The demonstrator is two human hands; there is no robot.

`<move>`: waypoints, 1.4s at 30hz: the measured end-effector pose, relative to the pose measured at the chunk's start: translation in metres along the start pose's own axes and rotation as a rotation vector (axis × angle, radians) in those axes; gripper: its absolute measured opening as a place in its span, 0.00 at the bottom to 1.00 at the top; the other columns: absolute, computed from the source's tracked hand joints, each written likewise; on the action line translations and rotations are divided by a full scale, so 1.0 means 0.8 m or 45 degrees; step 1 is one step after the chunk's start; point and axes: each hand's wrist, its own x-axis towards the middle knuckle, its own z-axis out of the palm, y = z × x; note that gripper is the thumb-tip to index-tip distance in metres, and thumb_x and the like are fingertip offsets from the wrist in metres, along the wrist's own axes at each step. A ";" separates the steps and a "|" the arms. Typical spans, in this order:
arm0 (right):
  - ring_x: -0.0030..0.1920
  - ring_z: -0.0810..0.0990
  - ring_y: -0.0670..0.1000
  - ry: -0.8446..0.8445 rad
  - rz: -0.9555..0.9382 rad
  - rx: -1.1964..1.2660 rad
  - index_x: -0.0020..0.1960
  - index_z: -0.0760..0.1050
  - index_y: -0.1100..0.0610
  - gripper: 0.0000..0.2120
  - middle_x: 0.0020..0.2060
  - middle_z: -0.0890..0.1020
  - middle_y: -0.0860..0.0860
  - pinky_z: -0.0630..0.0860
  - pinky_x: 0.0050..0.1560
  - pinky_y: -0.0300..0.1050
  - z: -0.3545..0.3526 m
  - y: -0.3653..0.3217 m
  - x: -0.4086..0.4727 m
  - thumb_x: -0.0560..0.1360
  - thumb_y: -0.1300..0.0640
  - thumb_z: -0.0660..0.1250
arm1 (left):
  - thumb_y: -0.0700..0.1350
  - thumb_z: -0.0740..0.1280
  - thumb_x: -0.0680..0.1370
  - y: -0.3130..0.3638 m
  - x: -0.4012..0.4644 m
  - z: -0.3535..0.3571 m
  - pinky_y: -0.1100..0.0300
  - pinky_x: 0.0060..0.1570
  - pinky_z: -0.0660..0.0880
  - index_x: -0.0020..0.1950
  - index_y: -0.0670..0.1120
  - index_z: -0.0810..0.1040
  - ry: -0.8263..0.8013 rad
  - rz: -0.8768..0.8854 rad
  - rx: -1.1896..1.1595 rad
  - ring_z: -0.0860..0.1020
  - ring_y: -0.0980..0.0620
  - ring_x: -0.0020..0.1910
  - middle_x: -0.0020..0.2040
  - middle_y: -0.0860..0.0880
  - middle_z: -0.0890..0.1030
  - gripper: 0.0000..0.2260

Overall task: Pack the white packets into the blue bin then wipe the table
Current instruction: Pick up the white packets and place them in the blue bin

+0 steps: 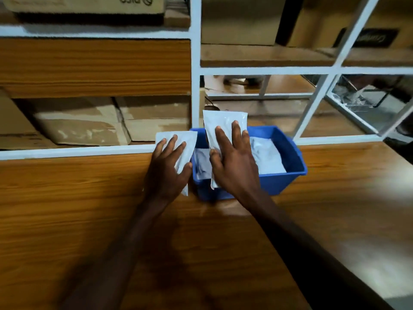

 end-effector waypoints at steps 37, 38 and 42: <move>0.79 0.32 0.62 -0.961 0.081 -0.318 0.81 0.35 0.45 0.34 0.79 0.32 0.56 0.43 0.77 0.63 0.127 0.053 0.103 0.82 0.35 0.46 | 0.47 0.70 0.75 -0.074 0.079 0.055 0.55 0.71 0.55 0.70 0.44 0.73 -0.035 -0.078 -0.021 0.63 0.43 0.74 0.73 0.45 0.70 0.24; 0.79 0.33 0.61 -0.907 0.068 -0.291 0.81 0.36 0.46 0.34 0.79 0.33 0.56 0.44 0.78 0.63 0.119 0.052 0.101 0.82 0.36 0.47 | 0.47 0.69 0.75 -0.071 0.080 0.052 0.54 0.71 0.55 0.70 0.44 0.74 -0.032 -0.065 -0.021 0.63 0.42 0.74 0.73 0.45 0.70 0.24; 0.80 0.35 0.59 -0.661 0.044 -0.281 0.82 0.39 0.49 0.35 0.80 0.36 0.56 0.44 0.78 0.61 0.079 0.064 0.087 0.82 0.35 0.47 | 0.49 0.66 0.73 -0.047 0.085 0.043 0.52 0.71 0.58 0.68 0.43 0.75 -0.009 -0.004 -0.029 0.65 0.42 0.73 0.72 0.44 0.72 0.24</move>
